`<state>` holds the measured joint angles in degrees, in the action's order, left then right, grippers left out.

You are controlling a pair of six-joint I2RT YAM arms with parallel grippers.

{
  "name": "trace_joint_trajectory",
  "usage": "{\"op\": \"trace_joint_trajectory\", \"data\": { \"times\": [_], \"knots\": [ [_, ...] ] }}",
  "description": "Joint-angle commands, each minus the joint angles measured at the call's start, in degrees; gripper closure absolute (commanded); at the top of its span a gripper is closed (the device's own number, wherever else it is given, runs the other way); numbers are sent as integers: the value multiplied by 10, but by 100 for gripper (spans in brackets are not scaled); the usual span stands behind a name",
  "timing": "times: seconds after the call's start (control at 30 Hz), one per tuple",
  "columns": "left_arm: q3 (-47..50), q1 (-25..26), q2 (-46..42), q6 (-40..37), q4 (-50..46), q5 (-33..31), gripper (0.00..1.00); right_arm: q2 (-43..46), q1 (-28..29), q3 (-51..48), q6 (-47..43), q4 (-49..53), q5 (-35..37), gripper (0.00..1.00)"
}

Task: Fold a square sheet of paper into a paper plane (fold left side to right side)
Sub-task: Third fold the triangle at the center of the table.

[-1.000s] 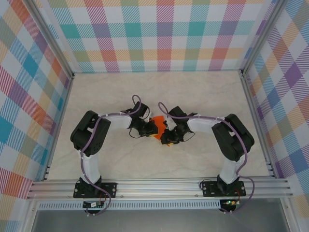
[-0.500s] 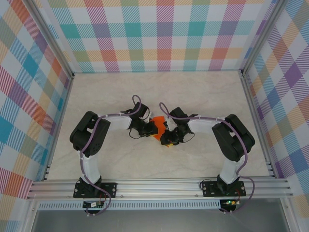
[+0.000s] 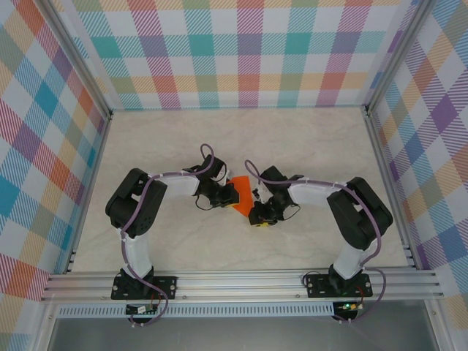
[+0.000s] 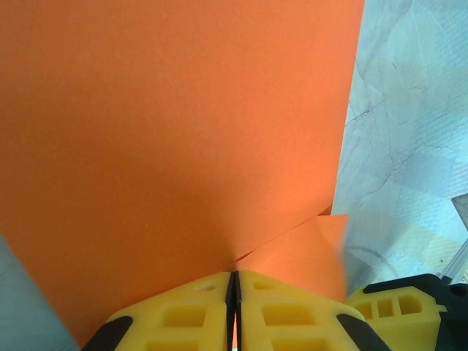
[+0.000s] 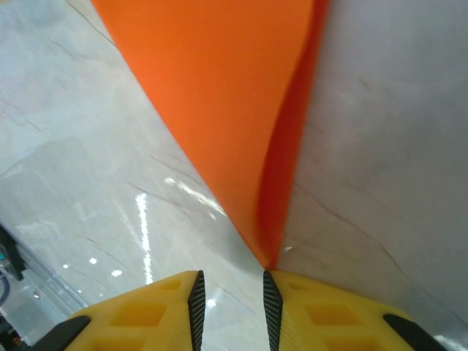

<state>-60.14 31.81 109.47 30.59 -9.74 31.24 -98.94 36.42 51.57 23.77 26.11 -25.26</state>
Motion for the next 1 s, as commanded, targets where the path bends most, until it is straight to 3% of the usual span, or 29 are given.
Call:
{"op": "trace_joint_trajectory", "data": {
  "times": [0.0, 0.2, 0.53, 0.97],
  "knots": [
    [21, 4, 14, -9, -45, -48, 89, 30, 3, -22, 5, 65, 19, 70],
    [19, 5, 7, -11, -45, -44, 88, 87, 2, 15, 8, 63, 17, 69],
    [16, 7, 3, -8, -43, -42, 89, -36, 24, 93, 41, 47, 55, 99],
    [13, 8, -4, -10, -39, -38, 88, -42, 24, 43, 81, 36, 94, 100]
  ]
}}
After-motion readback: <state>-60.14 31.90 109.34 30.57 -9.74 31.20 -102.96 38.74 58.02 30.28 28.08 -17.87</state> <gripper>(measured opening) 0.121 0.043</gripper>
